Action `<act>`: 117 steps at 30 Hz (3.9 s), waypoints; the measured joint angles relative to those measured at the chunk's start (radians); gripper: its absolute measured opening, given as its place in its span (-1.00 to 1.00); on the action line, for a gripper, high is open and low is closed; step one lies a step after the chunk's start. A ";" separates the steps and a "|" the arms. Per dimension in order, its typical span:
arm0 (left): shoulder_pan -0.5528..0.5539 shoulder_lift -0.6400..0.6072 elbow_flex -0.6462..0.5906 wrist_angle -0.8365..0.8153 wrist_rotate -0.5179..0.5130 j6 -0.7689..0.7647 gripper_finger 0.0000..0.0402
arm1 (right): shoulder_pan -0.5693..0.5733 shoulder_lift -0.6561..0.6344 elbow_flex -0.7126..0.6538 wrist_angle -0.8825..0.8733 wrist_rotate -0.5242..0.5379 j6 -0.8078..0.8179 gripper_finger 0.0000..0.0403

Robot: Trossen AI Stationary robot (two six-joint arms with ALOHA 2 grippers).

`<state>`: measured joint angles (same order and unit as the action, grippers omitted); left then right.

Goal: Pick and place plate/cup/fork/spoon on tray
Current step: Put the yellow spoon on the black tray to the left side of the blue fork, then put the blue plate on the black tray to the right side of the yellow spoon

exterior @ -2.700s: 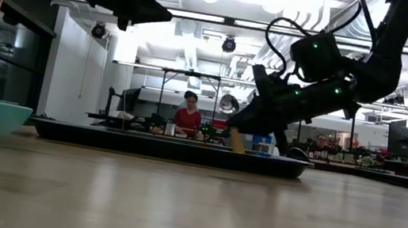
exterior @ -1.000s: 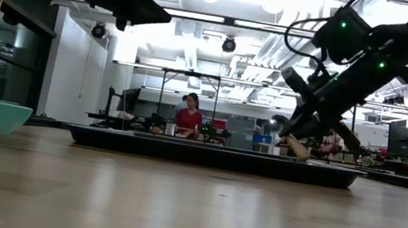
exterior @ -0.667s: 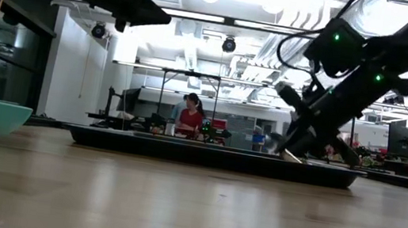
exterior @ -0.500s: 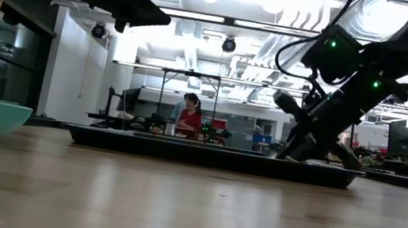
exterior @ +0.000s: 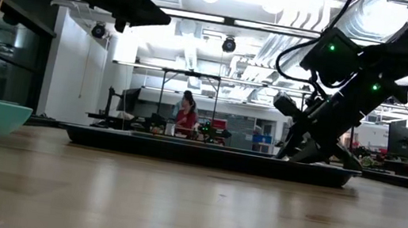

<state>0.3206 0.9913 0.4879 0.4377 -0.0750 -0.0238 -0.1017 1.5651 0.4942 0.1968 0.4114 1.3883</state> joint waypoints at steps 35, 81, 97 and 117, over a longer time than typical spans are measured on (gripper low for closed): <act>0.000 0.000 0.000 -0.029 0.001 0.001 -0.91 | 0.029 -0.232 0.000 -0.085 0.006 -0.443 -0.53; -0.068 0.004 0.106 -0.264 0.196 0.036 -0.21 | -0.025 -0.232 0.000 0.307 0.093 -1.224 -0.53; -0.680 0.135 0.276 -1.087 0.032 -0.299 0.12 | -0.069 -0.232 0.002 0.297 0.018 -1.258 -0.53; -0.737 0.447 0.277 -1.276 -0.147 -0.236 0.12 | -0.068 -0.231 0.002 0.241 -0.003 -1.223 -0.53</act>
<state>-0.4164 1.4379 0.7647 -0.8384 -0.2222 -0.2599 -0.1699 1.3342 0.4961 0.4377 0.4086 0.1650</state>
